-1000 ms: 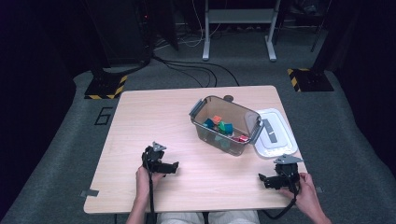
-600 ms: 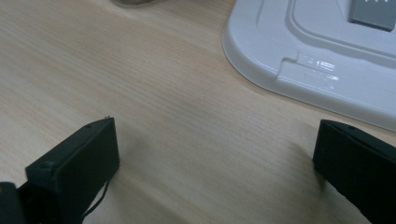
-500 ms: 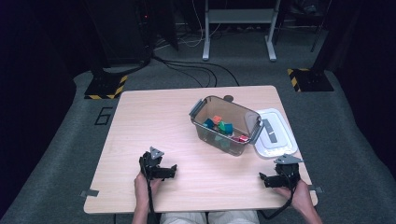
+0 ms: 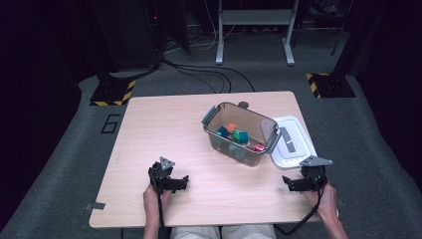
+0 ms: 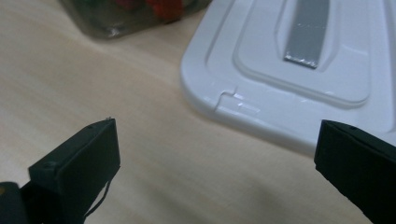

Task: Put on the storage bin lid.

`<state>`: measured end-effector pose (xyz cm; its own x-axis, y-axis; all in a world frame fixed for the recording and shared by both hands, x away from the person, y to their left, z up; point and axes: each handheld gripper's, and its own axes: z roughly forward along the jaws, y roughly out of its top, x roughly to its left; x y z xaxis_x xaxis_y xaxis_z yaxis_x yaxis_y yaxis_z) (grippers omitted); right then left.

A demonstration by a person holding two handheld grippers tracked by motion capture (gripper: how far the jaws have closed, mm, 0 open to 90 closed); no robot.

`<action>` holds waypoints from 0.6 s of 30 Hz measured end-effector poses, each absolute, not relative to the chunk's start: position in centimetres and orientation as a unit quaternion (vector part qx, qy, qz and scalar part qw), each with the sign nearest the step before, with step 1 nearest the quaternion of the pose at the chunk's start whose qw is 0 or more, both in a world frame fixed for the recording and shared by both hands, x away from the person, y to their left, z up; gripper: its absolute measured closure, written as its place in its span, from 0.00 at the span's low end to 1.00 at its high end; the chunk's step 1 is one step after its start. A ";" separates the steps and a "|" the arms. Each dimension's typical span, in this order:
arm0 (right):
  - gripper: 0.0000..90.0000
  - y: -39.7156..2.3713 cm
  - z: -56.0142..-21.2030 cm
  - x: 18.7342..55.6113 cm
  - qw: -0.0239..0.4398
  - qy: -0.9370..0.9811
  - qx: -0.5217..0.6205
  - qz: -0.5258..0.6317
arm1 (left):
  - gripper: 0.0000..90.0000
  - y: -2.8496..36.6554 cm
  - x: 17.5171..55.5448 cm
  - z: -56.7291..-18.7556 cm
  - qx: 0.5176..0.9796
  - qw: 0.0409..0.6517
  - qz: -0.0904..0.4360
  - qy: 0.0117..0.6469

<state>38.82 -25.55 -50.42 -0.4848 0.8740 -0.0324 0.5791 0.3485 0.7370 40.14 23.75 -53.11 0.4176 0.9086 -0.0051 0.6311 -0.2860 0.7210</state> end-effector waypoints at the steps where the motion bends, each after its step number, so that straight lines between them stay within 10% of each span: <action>1: 0.00 -25.8 -50.2 39.2 0.217 0.789 0.463 0.341 | 0.00 23.8 40.1 -53.1 0.774 0.331 0.210 0.498; 18: 0.00 -27.2 -49.4 47.2 0.220 0.771 0.495 0.335 | 0.00 23.7 40.1 -53.1 0.774 0.331 0.210 0.498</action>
<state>47.18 -27.18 -49.44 -0.4141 0.9102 -0.0068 0.6156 0.2856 0.7345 40.13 23.75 -53.11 0.4171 0.9089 -0.0052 0.6311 -0.2854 0.7213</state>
